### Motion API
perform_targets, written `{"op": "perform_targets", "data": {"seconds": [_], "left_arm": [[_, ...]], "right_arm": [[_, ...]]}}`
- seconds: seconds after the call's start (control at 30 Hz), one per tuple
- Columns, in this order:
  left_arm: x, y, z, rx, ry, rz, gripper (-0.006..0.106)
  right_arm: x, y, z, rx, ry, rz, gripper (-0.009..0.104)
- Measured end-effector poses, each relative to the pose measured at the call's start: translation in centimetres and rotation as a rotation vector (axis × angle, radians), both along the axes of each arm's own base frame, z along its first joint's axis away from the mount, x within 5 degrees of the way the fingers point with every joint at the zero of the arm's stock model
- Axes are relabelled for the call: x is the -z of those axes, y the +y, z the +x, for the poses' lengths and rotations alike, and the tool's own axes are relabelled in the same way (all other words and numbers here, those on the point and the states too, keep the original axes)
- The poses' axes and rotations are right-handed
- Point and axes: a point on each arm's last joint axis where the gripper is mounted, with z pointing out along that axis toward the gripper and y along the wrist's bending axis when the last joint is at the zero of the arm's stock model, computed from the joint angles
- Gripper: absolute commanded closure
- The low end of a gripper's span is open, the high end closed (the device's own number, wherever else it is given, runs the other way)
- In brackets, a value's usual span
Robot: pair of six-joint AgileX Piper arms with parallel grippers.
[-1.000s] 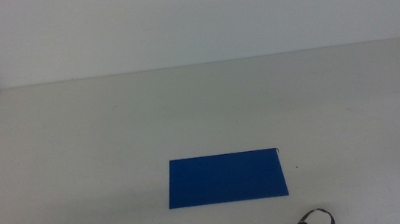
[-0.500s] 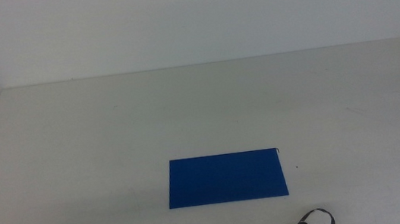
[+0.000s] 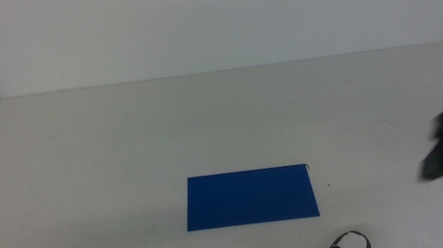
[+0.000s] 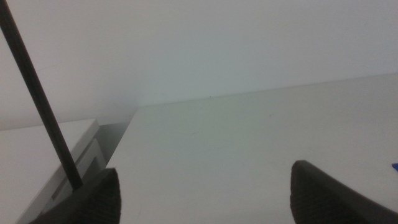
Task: Use one arm to grab the shoe from the table and place it on the mat.
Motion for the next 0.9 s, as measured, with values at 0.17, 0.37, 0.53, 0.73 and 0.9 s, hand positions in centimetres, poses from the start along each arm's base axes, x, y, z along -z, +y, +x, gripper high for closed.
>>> {"op": "perform_targets", "data": {"seconds": [0.17, 0.37, 0.53, 0.73, 0.9], "left_arm": [[0.0, 0.0, 0.0, 0.000, 0.000, 0.000, 0.007], [0.0, 0.0, 0.0, 0.000, 0.000, 0.000, 0.007], [0.0, 0.0, 0.0, 0.000, 0.000, 0.000, 0.007], [0.0, 0.0, 0.0, 0.000, 0.000, 0.000, 0.007], [0.0, 0.0, 0.0, 0.000, 0.000, 0.000, 0.007]], "right_arm": [[2.2, 3.8, 0.7, 0.049, 0.146, 0.030, 0.028], [4.6, 7.5, 1.6, 0.148, 0.264, 0.019, 0.028], [5.7, 10.7, 2.4, 0.174, 0.289, 0.033, 0.028], [7.7, 12.5, 3.0, 0.283, 0.338, 0.037, 0.028], [8.9, 12.9, 3.4, 0.347, 0.365, 0.026, 0.028]]}}
